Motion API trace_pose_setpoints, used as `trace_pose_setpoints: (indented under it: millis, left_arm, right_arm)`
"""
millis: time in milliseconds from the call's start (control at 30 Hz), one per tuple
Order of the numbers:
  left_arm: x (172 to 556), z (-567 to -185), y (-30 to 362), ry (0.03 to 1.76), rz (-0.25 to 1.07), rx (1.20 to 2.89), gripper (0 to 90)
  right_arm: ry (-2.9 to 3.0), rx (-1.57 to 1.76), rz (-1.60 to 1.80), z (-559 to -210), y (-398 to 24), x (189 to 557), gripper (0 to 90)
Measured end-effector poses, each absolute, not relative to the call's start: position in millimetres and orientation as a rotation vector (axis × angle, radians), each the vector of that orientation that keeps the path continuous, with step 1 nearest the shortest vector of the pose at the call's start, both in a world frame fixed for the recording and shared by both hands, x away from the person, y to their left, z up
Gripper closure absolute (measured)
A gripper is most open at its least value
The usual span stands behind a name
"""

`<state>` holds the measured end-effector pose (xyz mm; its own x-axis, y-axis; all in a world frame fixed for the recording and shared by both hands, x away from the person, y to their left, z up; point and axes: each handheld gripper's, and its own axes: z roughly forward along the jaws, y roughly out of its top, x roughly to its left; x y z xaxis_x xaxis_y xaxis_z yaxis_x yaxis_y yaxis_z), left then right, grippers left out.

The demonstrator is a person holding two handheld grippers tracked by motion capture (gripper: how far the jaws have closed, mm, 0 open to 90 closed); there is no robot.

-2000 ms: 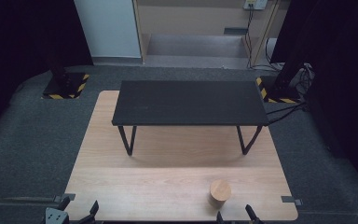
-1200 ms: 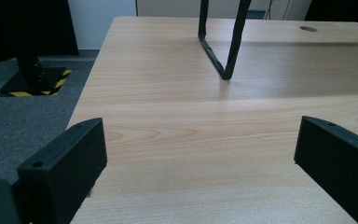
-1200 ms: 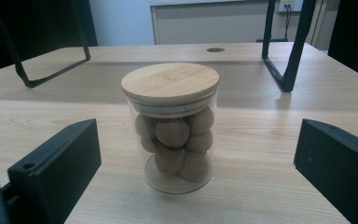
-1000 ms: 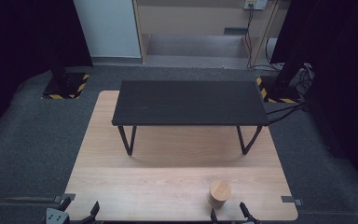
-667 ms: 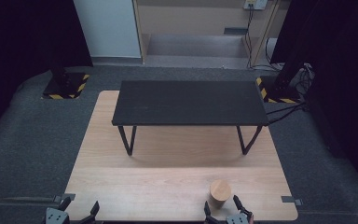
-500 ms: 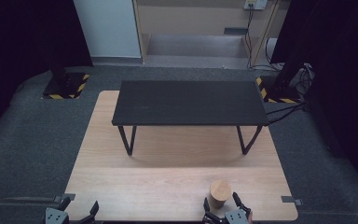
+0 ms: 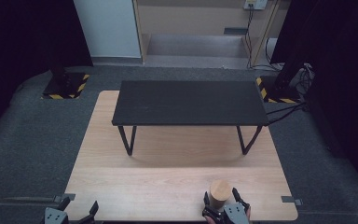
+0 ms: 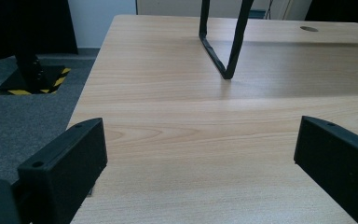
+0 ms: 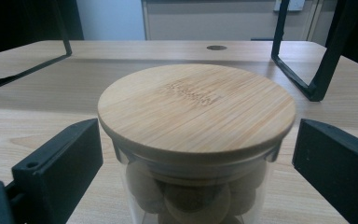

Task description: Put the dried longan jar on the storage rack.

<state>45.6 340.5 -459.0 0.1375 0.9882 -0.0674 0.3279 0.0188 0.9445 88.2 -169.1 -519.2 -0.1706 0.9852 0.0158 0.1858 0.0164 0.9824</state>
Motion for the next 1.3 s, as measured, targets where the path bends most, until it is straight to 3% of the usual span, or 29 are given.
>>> trace_pose_setpoints:
  millis: [267,500,533,933,1300]
  left_arm:
    - [45,-459,342,1.354,0.889,1.478,1.2]
    - [45,-459,343,1.355,0.89,1.476,1.2]
    - [45,-459,343,1.356,0.89,1.475,1.3]
    - [45,-458,344,1.355,0.889,1.475,1.5]
    - [45,-458,343,1.35,0.884,1.473,1.4]
  right_arm:
    - [1.496,1.257,1.234,-518,-167,94,8.3]
    - [1.511,1.244,1.215,-518,-164,95,20.2]
    - [1.511,1.242,1.21,-517,-164,95,25.1]
    - [1.529,1.249,1.226,-508,-166,91,25.9]
    - [1.52,1.236,1.277,-461,-177,85,26.0]
